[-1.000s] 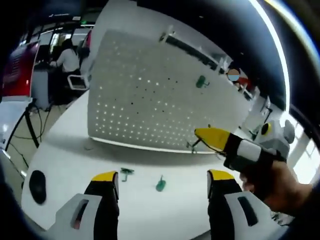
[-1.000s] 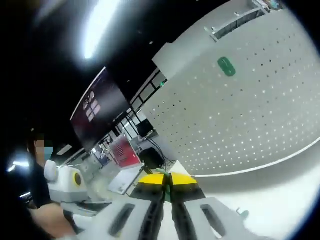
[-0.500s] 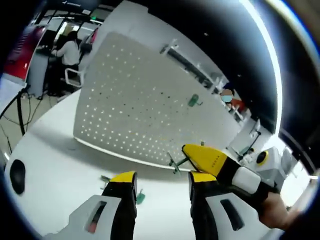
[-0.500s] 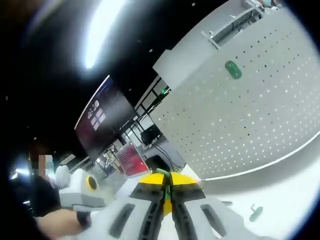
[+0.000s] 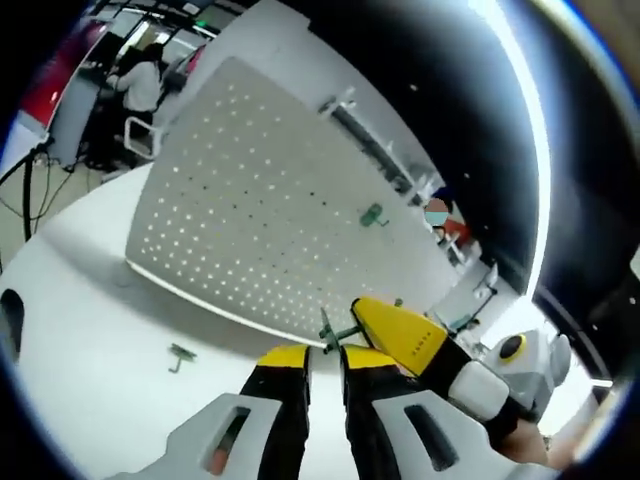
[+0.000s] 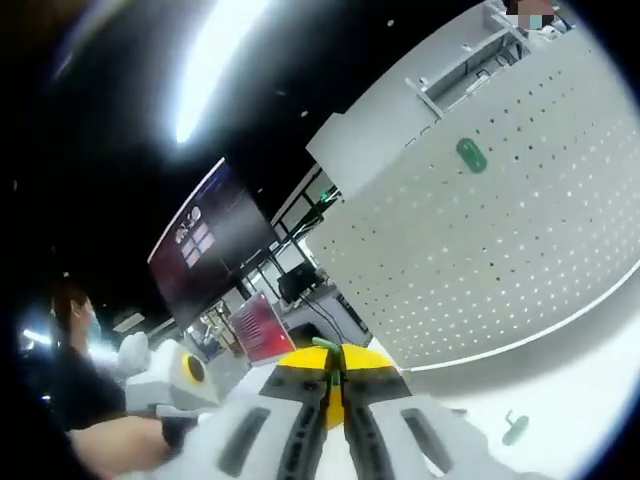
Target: Insert the hook assembly into the mounting plate slot until the hook locks in place.
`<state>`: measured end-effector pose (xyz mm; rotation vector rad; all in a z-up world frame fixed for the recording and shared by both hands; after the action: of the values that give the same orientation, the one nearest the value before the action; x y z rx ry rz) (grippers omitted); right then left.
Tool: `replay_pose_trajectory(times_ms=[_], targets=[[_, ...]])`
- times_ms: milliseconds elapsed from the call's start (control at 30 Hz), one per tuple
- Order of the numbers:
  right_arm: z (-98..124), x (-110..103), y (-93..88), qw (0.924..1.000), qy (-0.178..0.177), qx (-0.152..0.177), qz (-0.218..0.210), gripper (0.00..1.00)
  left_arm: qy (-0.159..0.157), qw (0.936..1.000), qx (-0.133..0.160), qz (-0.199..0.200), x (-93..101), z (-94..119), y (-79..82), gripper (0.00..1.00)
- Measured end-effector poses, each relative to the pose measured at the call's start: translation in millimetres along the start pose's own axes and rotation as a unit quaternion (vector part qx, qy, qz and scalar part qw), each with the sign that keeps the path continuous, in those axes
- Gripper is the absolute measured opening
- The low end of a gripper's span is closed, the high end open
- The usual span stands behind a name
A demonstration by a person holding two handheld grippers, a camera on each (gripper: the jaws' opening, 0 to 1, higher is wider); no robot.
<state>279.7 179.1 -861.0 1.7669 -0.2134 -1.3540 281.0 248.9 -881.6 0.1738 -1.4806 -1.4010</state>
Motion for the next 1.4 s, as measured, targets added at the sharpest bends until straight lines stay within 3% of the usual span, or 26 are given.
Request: replay_pose_trajectory(times_ms=[333, 467, 633, 833, 900, 933, 1000, 1100, 1200, 1300, 1333, 1400], targets=[[2.8, -5.2, -1.3, 0.9996, 0.005, 0.001, 0.027, 0.0, -0.011, 0.9997, 0.003, 0.023, -0.3, 2.6, 1.4, 0.04], [0.5, -11.7, -1.1, 0.9969, 0.021, -0.009, 0.075, 0.0, -0.019, 0.9979, 0.008, 0.061, -2.8, 5.2, 5.8, 0.02], [-1.8, -17.6, 1.5, 0.9928, 0.028, -0.012, 0.116, 0.0, -0.023, 0.9976, 0.008, 0.066, -1.7, 7.4, 10.4, 0.02], [-2.3, -20.9, 0.8, 0.9794, 0.049, -0.056, 0.188, 0.02, -0.019, 0.9971, 0.017, 0.072, -5.6, 12.2, 11.7, 0.01], [0.2, -24.6, 2.5, 0.9611, 0.064, -0.072, 0.259, 0.03, -0.013, 0.9974, 0.019, 0.068, -9.6, 14.9, 13.7, 0.01], [3.4, -26.5, 0.1, 0.9537, 0.077, -0.091, 0.276, 0.04, -0.008, 0.998, 0.019, 0.059, -12.3, 16.4, 15.0, 0.01], [10.7, -27.5, 4.3, 0.9485, 0.088, -0.095, 0.289, 0.04, 0.006, 0.9996, 0.008, 0.025, -19.1, 19.6, 15.8, 0.01], [19.6, -27.7, 8.5, 0.933, 0.108, -0.127, 0.319, 0.06, 0.029, 0.999, -0.002, -0.034, -25.1, 25.3, 21.2, 0.01], [22.8, -21.9, 8.7, 0.9125, 0.099, -0.159, 0.364, 0.07, 0.042, 0.9906, -0.031, -0.127, -22.2, 28.0, 24.9, 0.01], [21.4, -19.9, 9.9, 0.9193, 0.102, -0.156, 0.347, 0.07, 0.031, 0.9838, -0.048, -0.17, -13.8, 26.2, 25.4, 0.01], [20.9, -19.4, 9.9, 0.9208, 0.104, -0.157, 0.341, 0.07, 0.028, 0.9841, -0.048, -0.169, -11.2, 25.5, 25.2, 0.01], [20.1, -20.2, 7.0, 0.9168, 0.108, -0.167, 0.346, 0.08, 0.025, 0.9828, -0.055, -0.175, -8.3, 24.7, 23.9, 0.01]])
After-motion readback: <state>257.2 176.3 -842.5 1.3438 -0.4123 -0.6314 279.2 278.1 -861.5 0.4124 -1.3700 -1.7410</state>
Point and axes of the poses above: the point that each gripper's makers call its tool centre point, and the gripper's own axes: z roughly backward along the fingers, x roughly to its right, y roughly out of its top, the point moved 6 cm from there along z, roughly backward along the fingers, and after that the axes turned 9 degrees about -z, right-handed, at the moved point
